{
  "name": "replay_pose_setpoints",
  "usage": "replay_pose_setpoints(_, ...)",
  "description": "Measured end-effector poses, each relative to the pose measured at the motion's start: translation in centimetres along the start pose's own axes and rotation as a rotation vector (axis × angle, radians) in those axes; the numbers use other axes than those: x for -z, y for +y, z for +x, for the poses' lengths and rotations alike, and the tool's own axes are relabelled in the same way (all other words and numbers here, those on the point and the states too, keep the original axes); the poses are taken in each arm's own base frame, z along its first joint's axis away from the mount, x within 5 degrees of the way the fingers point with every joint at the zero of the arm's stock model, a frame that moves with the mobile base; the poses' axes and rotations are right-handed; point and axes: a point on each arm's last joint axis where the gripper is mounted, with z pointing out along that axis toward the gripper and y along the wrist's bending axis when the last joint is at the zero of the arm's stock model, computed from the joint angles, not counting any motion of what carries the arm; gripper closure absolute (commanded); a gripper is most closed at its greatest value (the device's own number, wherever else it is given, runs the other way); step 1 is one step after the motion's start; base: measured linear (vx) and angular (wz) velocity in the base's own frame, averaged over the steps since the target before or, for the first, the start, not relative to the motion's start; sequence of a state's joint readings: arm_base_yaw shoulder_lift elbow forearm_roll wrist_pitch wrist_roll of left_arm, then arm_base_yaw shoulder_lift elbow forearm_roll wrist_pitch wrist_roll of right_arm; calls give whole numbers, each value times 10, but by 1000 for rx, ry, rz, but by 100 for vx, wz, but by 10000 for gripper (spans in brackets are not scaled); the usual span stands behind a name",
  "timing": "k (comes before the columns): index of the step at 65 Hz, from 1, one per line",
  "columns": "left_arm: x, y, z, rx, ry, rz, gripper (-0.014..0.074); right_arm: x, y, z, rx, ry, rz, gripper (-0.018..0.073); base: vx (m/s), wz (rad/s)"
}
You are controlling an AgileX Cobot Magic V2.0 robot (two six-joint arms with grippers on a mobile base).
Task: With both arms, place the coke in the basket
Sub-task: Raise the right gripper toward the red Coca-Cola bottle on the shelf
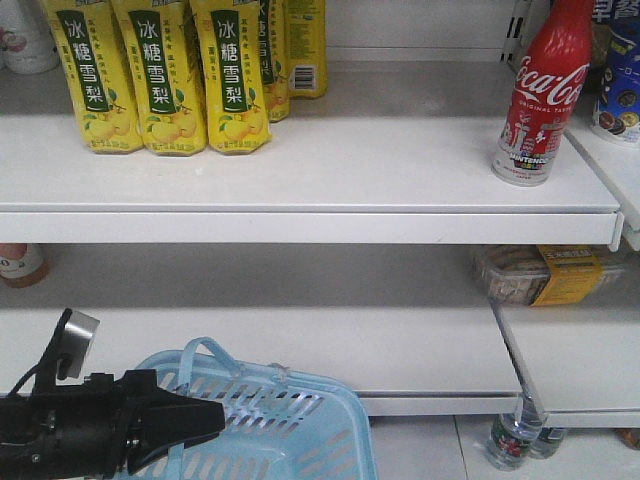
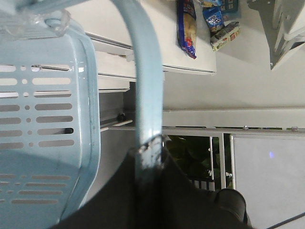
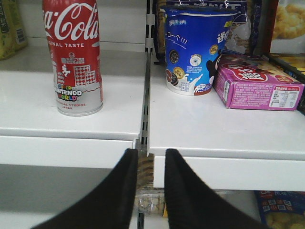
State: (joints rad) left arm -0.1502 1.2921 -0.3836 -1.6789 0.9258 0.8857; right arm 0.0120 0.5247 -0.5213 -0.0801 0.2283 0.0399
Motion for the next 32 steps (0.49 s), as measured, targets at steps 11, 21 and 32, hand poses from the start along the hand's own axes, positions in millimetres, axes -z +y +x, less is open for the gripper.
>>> replay_pose_setpoints(11, 0, 0, 0, 0, 0, 0, 603, 0, 0, 0, 0, -2, 0, 94, 0, 0)
replay_pose_setpoints(21, 0, 0, 0, 0, 0, 0, 603, 0, 0, -1, 0, -7, 0, 40, 0, 0)
replay_pose_setpoints(32, 0, 0, 0, 0, 0, 0, 603, 0, 0, -3, -6, -37, -3, 41, 0, 0)
